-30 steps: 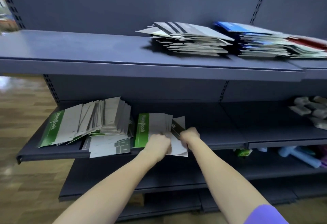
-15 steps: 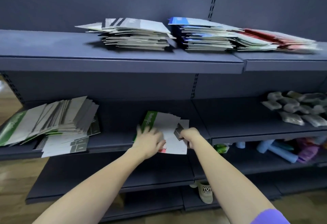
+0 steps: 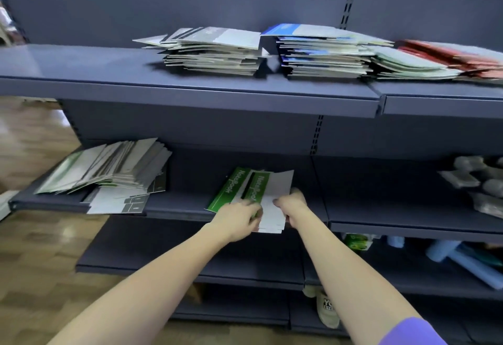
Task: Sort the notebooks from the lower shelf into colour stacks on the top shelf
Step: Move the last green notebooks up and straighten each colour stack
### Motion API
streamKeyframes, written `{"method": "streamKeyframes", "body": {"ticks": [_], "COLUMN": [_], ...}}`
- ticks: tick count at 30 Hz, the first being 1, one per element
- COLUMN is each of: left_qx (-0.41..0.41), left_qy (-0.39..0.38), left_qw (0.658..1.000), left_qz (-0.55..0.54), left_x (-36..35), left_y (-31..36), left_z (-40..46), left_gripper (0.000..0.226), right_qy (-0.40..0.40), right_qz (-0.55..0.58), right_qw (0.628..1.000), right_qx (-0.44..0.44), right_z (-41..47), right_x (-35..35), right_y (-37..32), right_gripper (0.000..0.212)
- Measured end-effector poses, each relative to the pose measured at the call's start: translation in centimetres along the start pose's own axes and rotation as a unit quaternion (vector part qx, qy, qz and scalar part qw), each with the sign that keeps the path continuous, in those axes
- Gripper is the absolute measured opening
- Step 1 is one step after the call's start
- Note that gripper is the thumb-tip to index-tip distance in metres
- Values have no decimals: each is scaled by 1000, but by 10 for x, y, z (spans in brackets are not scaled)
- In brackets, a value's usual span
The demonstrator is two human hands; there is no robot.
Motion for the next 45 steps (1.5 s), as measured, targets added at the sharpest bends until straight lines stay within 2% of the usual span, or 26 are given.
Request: {"method": "streamKeyframes", "body": {"ticks": [4, 7, 9, 12, 15, 20, 24, 27, 29, 33, 39, 45], "left_qx": [111, 194, 211, 199, 197, 144, 123, 106, 95, 45, 21, 16], "left_qy": [-13, 18, 28, 45, 95, 86, 102, 98, 81, 67, 69, 57], "left_qw": [993, 980, 971, 959, 934, 929, 917, 901, 891, 900, 910, 912], "left_qz": [34, -51, -106, -194, -282, -330, -366, -410, -437, -429, -409, -407], "left_x": [5, 8, 9, 15, 28, 22, 19, 22, 22, 30, 57, 94], "left_y": [-32, -58, -68, -61, -41, 10, 38, 66, 88, 134, 192, 229], "left_z": [-2, -8, -8, -2, -2, -12, -29, -37, -39, -40, -44, -35], "left_gripper": [46, 50, 50, 47, 44, 34, 34, 55, 57, 41, 52, 44], "right_qy": [-20, -35, -47, -46, -49, -77, -50, 18, 62, 105, 117, 66], "right_qz": [58, 108, 142, 194, 227, 268, 234, 210, 193, 170, 174, 188], "right_qw": [997, 992, 988, 980, 973, 960, 971, 977, 979, 980, 977, 979], "right_qx": [46, 48, 36, 19, 8, 11, 24, 30, 27, 10, 32, 50], "right_z": [-6, -13, -20, -33, -49, -90, -115, -136, -155, -182, -189, -206], "right_x": [13, 27, 35, 47, 61, 72, 92, 119, 137, 166, 199, 247], "right_y": [-7, -2, 6, 19, 32, 43, 56, 71, 80, 99, 92, 63], "right_gripper": [47, 49, 50, 51, 46, 36, 36, 37, 36, 31, 30, 29]}}
Point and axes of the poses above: each hand's wrist, its own z-axis towards the middle knuckle, its own x-axis out of the back of the hand, y = z × x, the point moved 7 cm from there along z, towards the middle knuckle, and after that the axes turned 3 degrees about z, right-handed, at the moved point
